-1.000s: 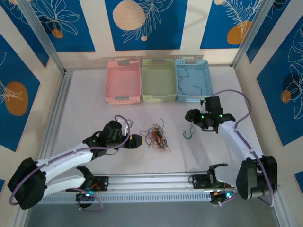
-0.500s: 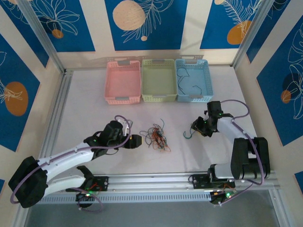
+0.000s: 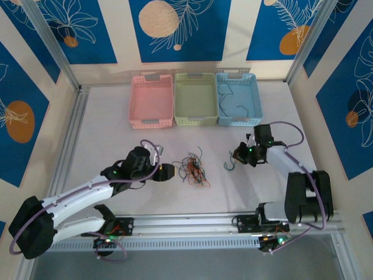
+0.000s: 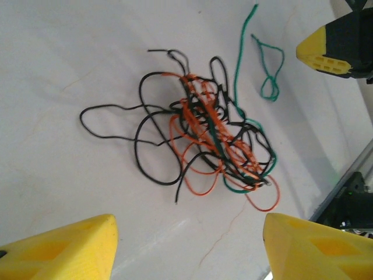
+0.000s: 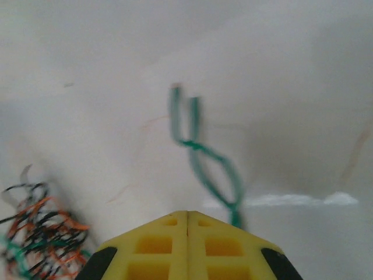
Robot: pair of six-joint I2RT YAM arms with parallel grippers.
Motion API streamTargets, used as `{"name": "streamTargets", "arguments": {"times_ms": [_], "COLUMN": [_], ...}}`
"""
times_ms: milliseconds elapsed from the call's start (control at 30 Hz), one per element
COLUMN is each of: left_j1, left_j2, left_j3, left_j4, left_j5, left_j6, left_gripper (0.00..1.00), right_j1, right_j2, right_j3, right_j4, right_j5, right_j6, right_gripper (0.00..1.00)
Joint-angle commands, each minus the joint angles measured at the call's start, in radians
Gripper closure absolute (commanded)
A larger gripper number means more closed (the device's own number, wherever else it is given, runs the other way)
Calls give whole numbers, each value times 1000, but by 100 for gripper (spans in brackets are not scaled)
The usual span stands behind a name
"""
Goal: Untangle the cables
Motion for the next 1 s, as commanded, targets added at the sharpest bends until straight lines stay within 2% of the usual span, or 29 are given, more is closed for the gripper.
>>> {"name": "streamTargets", "arguments": {"times_ms": [0,100,167,267,400,600,833,967], "left_j1": [-9,-9,-9,-8,-9,-9,-9,-9], "left_j2": [-19,-7,3,2,-22,-51,-49,-33], "left_j3": [72,111,122,108,69,50,53,55], "left_j4": [0,-23,-32,-19,-10,-31,-37,-23], "left_j5": [55,52,49,57,57,47,42,50], "left_j6": [25,44,52,40,25,22,28,26], "left_gripper": [33,33,33,33,33,33,33,33], "right_j1": [67,103,80,-1,-38,-34,-30,-22], "right_j2": [-109,-138,-115,-31,80,203,268,270], "right_j3": [29,85,98,91,61,69,63,64], "right_j4": [24,-61,-107,-140,-98,-46,-12,8], "right_j5": [-66,104,198,168,116,82,72,41], "right_j6": [-27,-32,-19,-14,-8,2,3,-15], "right_gripper": [100,100,76,61,54,56,65,84]}}
